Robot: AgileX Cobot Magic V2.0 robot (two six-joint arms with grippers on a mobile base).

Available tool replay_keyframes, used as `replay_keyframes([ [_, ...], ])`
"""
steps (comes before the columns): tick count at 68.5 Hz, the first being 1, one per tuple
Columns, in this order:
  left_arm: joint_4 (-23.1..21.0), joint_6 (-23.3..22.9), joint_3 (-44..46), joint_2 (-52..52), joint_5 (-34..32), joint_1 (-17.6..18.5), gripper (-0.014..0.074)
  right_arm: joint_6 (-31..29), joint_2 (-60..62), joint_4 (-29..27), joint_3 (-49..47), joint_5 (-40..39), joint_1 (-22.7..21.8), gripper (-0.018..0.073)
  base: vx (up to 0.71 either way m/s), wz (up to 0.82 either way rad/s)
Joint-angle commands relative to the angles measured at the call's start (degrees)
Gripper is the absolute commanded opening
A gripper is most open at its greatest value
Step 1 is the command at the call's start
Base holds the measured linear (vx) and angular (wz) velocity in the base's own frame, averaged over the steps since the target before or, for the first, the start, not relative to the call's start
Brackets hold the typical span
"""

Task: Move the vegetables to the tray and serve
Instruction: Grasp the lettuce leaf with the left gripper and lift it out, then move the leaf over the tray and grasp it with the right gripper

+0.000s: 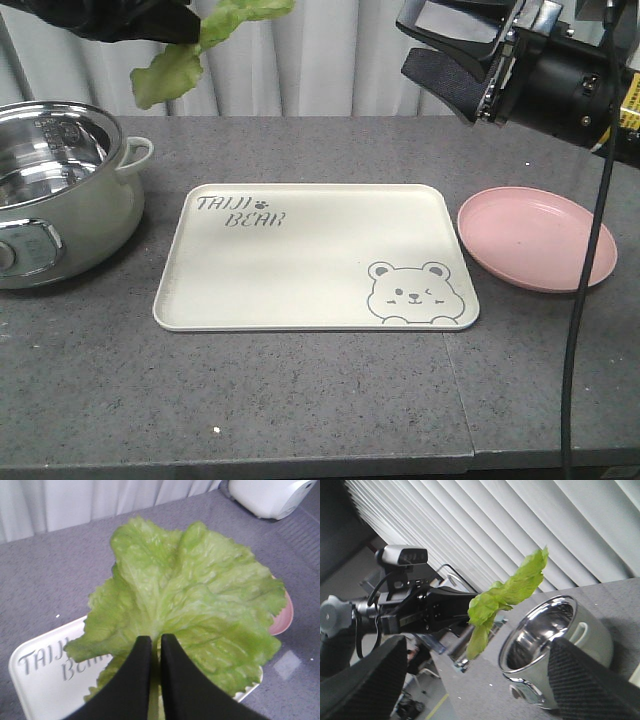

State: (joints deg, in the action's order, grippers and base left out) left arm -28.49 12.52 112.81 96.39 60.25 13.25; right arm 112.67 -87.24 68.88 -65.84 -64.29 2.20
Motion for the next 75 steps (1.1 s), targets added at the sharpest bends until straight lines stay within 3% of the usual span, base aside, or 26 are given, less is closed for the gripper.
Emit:
replay_keyframes([
  [1,-2.3,0.2,1.1,-2.4,-5.1,2.0,-0.0007,0.1,0.6,-6.5,-1.9,-3.8,0.0,0.0552,0.0,0.0],
  [19,-2.3,0.2,1.1,0.9,-5.4,6.2,-0.0007,-0.1,-1.2,-9.8,-1.9,-3.7,1.1,0.0552,0.0,0.0],
  [38,-0.9,0.2,1.1,2.7,-7.8,10.0,-0.0007,1.3,-1.2,-9.4,-1.9,4.8,2.5,0.0552,0.0,0.0],
  [53,-0.9,0.2,1.1,2.7,-8.2,10.0,-0.0007,3.4,-1.2,-6.7,-1.7,6.8,2.5,0.0552,0.0,0.0],
  [75,-0.9,0.2,1.1,2.7,-8.2,10.0,-0.0007,4.5,-2.8,-7.3,-1.7,6.1,2.5,0.0552,0.0,0.0],
])
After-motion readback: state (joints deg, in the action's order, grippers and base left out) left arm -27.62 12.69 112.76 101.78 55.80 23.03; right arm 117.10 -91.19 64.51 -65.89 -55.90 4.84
